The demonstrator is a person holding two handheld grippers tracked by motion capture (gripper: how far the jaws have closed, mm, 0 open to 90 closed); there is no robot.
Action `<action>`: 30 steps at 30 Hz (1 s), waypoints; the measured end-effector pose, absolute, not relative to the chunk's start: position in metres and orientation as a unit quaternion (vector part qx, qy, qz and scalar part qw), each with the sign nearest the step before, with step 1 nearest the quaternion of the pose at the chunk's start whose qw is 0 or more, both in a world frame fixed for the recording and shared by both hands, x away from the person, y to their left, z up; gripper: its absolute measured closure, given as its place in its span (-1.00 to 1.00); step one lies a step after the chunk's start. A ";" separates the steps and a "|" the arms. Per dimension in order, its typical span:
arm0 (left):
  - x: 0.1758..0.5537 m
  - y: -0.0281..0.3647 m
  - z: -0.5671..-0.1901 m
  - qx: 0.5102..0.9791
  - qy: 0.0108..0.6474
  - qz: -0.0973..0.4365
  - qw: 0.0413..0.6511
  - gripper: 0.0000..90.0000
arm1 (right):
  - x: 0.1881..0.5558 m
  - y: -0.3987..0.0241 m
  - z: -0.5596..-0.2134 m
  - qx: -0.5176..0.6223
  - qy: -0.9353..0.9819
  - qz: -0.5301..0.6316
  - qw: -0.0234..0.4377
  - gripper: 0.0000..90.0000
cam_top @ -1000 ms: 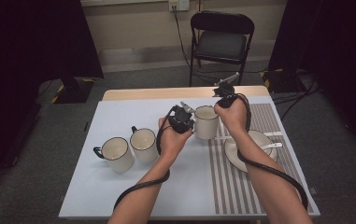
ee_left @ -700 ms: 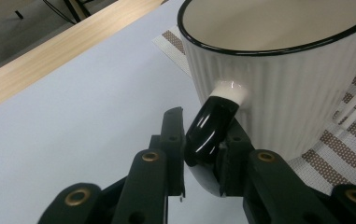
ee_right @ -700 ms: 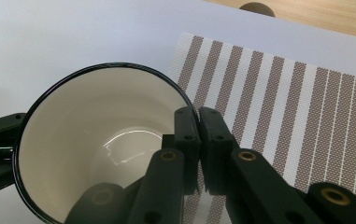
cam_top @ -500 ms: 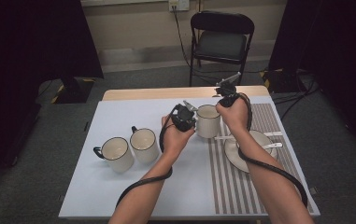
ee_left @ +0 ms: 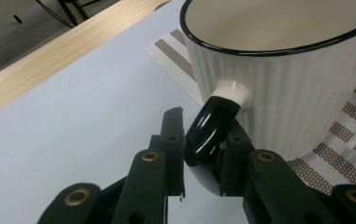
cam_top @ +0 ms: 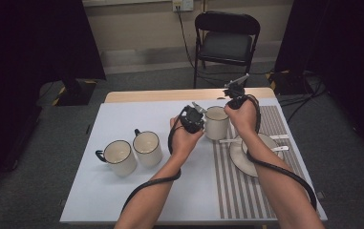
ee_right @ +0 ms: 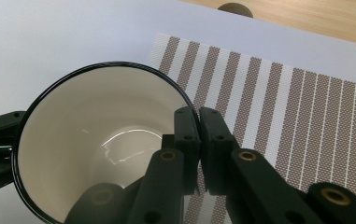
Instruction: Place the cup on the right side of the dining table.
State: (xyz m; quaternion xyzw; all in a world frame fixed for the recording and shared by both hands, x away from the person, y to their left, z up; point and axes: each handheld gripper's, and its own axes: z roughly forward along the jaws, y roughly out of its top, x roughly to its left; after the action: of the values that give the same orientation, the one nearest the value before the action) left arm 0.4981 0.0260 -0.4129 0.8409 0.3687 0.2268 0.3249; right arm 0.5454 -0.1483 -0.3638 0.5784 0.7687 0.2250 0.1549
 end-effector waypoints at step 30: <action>0.496 0.018 -0.421 0.848 0.364 0.231 0.307 0.67 | 0.531 -0.157 -0.364 0.585 0.765 0.221 0.155 0.92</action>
State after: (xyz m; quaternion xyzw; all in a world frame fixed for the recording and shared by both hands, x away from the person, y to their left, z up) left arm 0.4962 0.0184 -0.4214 0.8482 0.3642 0.2312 0.3073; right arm 0.5310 -0.1567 -0.3643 0.5851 0.7647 0.2207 0.1554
